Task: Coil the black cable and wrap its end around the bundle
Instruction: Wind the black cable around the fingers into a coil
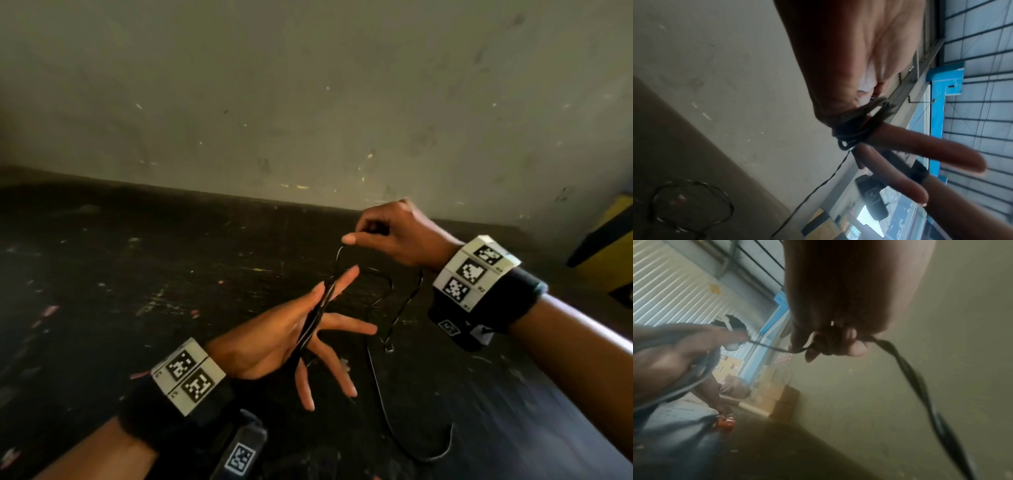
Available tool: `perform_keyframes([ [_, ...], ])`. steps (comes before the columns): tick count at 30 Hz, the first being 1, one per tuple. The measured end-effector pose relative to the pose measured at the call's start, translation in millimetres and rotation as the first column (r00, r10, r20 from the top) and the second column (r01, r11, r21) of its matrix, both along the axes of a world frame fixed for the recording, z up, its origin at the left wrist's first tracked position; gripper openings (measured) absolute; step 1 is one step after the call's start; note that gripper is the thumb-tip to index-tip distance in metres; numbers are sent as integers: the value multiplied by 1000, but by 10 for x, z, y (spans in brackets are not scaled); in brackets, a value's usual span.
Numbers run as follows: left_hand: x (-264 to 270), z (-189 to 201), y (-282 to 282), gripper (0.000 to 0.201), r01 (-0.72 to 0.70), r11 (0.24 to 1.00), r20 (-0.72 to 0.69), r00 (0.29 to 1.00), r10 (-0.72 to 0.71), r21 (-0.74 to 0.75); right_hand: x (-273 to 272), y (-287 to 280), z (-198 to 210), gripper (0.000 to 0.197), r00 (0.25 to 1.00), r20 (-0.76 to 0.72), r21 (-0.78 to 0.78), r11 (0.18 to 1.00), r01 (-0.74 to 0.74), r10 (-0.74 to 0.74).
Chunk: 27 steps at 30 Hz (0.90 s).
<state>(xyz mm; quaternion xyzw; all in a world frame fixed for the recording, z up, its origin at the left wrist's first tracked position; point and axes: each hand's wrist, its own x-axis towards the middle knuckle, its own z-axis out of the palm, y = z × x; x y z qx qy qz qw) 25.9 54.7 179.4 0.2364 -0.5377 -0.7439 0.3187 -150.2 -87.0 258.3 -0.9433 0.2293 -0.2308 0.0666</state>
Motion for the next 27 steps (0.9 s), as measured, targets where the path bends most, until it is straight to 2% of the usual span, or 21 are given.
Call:
perform_keyframes([
  [3, 0, 106, -17, 47, -23, 1000, -129, 991, 24, 8, 53, 46, -305, 27, 1000, 0, 112, 994, -13, 13],
  [5, 30, 181, -97, 48, -84, 996, -248, 965, 84, 10, 88, 154, -548, 28, 998, 55, 294, 956, -17, 1],
  [8, 93, 274, -282, 47, -256, 966, -349, 904, 246, 17, 184, 449, -841, 32, 996, 31, 608, 792, 47, -83],
  [11, 149, 313, -451, 47, -441, 897, -319, 852, 415, -11, 292, 678, -997, 28, 999, -38, 717, 697, 23, 7],
  [13, 172, 297, -536, 47, -520, 852, -268, 830, 489, -57, 325, 750, -1027, 38, 993, -86, 736, 677, 11, 78],
  [15, 190, 258, -601, 46, -572, 813, -199, 814, 546, -110, 324, 781, -1011, 44, 978, -179, 728, 683, 61, 103],
  [20, 187, 44, -649, 46, -621, 745, 10, 766, 643, -244, 286, 817, -782, 39, 931, -280, 693, 721, 27, 233],
  [23, 147, -85, -617, 54, -591, 758, 99, 767, 634, -278, 269, 824, -708, 43, 871, -382, 703, 709, 55, 310],
  [25, 120, -156, -580, 52, -546, 779, 174, 773, 610, -308, 249, 826, -619, 40, 847, -447, 679, 726, 111, 289],
  [27, 115, -247, -544, 51, -486, 816, 255, 784, 565, -313, 243, 812, -433, 30, 826, -516, 556, 822, 122, 226],
])
